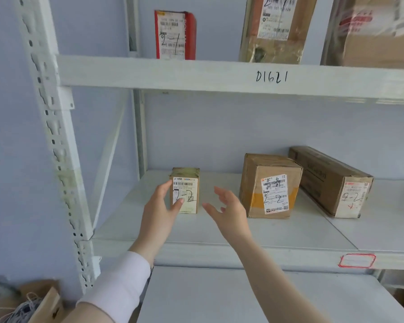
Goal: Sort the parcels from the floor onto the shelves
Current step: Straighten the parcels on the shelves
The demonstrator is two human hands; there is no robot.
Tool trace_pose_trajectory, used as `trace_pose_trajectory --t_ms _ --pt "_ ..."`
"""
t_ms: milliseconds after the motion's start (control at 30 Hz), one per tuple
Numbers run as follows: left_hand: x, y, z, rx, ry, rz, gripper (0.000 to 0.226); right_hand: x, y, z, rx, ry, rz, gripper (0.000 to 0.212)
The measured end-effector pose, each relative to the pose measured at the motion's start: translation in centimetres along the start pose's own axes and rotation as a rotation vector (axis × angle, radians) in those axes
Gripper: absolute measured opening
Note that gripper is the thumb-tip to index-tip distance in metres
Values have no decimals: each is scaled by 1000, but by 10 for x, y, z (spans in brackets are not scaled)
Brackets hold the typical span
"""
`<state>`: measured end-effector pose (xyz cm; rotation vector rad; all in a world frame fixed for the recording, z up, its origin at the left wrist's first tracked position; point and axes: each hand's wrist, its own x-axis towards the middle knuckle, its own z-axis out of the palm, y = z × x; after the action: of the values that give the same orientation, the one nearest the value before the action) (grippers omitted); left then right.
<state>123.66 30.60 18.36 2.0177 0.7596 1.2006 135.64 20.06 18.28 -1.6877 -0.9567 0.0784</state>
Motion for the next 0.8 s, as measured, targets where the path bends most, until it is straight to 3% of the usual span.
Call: trace_pose_trajectory --t_ms 267,800 --pt "-5 84 -53 -34 49 180 50 -23 -92 -42 -43 80 -218 48" --pt "32 171 -142 21 108 450 48 -12 -220 -57 -29 232 -381 43"
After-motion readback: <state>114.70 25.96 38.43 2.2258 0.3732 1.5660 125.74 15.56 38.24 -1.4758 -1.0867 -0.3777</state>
